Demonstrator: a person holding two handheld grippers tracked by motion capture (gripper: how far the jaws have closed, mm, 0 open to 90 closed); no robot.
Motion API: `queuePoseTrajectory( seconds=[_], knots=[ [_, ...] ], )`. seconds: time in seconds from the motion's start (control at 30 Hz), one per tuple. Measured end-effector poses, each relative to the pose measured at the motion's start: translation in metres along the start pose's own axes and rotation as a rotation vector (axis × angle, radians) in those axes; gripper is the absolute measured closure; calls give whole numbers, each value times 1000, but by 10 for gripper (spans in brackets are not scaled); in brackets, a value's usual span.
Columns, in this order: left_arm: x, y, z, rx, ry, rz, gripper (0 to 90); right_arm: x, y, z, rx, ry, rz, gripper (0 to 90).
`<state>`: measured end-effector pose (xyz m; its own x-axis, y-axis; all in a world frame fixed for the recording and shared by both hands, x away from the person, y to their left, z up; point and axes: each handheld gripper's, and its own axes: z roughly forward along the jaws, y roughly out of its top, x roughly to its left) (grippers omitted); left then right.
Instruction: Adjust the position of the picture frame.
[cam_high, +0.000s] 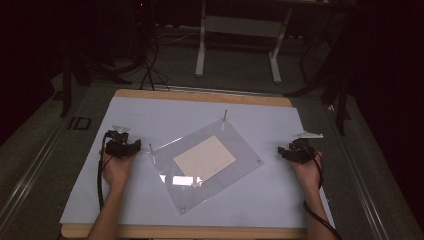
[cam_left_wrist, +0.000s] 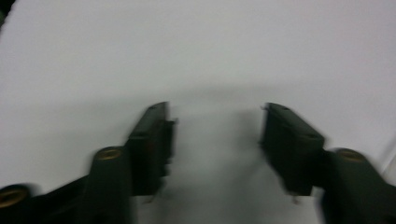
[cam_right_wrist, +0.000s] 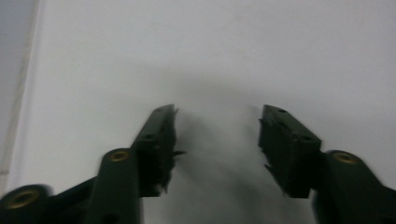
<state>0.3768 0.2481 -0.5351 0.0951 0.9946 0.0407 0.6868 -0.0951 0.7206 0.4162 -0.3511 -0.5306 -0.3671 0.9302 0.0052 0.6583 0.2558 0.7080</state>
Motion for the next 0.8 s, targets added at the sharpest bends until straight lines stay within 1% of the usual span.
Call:
queuePoseTrajectory(
  seconds=[0.03, 0.07, 0.1, 0.13, 0.17, 0.2, 0.23, 0.27, 0.3, 0.33, 0.43, 0.47, 0.53, 0.57, 0.63, 0.73, 0.77, 0.8],
  knots=[
    [0, 0, -6, -24, -13, 6, 513, 0, -1, -1, -4, -4, 1, 526],
    [0, 2, -11, -44, -18, 15, 497, 0, -2, -4, -23, 1, -7, 559],
    [-2, 4, -21, -67, -12, 49, 478, 0, -1, -6, -25, -1, -12, 562],
    [-2, 4, -21, -67, -12, 49, 478, 0, -1, -6, -25, -1, -12, 562],
    [-2, 4, -25, -83, -34, 50, 478, 1, -1, -7, -28, 2, -19, 563],
    [-2, 4, -25, -83, -34, 50, 490, 1, -1, -7, -28, 2, -19, 563],
    [0, 2, -31, -111, -87, 59, 565, 6, 1, -8, -43, 11, -54, 560],
    [0, 2, -32, -111, -92, 58, 586, 7, 2, -8, -42, 9, -72, 559],
    [0, 1, -32, -108, -96, 59, 578, 9, 2, -8, -43, 6, -92, 560],
    [0, 1, -32, -105, -112, 70, 565, 10, 3, -8, -42, 3, -101, 560],
    [-2, -1, -33, -109, -143, 103, 558, 12, 4, -7, -42, 18, -108, 561],
    [-4, -1, -34, -107, -148, 126, 552, 13, 4, -7, -40, 21, -108, 560],
    [-5, -2, -36, -111, -157, 141, 548, 14, 4, -7, -43, 23, -108, 554],
    [-5, -2, -37, -117, -170, 140, 546, 14, 4, -7, -45, 29, -112, 553],
    [-5, -3, -40, -131, -192, 121, 540, 15, 4, -8, -48, 39, -112, 553],
    [-4, -3, -43, -133, -224, 101, 543, 18, 5, -10, -62, 45, -112, 551],
    [-4, -3, -43, -133, -224, 101, 542, 18, 5, -10, -62, 45, -112, 551],
    [-4, -4, -43, -128, -233, 94, 542, 19, 6, -11, -65, 45, -114, 549]
  ],
)
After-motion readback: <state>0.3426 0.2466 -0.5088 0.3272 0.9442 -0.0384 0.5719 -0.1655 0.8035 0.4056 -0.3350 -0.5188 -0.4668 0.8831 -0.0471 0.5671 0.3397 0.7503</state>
